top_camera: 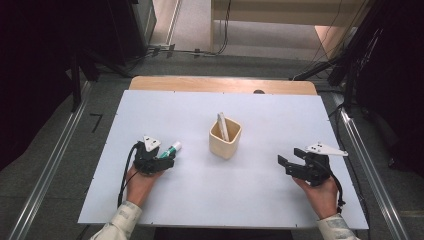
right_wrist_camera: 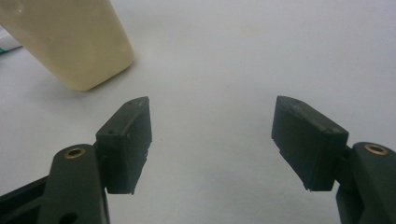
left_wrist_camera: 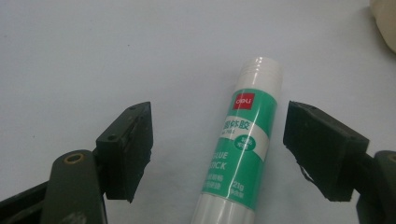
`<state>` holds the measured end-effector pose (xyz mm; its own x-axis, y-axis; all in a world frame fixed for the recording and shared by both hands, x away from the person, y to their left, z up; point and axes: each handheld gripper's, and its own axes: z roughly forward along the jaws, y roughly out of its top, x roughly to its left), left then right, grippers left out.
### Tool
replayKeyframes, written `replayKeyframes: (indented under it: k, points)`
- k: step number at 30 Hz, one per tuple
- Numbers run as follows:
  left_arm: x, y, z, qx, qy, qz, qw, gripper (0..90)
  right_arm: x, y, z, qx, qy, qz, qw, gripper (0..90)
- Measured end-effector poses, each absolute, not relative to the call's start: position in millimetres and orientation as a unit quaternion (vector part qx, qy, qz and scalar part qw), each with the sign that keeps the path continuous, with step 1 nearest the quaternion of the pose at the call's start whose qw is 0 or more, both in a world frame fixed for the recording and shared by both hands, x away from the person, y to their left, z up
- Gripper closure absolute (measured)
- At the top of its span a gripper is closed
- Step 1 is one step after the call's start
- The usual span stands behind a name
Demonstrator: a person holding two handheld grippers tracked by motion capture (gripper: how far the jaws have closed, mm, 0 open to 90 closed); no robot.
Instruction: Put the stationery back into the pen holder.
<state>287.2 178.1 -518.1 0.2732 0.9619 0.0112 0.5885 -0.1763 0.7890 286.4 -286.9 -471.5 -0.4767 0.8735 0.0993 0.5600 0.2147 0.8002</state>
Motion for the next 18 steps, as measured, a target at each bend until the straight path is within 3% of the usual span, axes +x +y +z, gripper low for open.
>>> replayKeyframes:
  k: [18]
  points:
    - [289.5,172.1,-524.0,0.74,0.526,0.242,0.342,41.0,286.9,-286.7,-472.4,0.474,0.757,0.41,0.184,27.4]
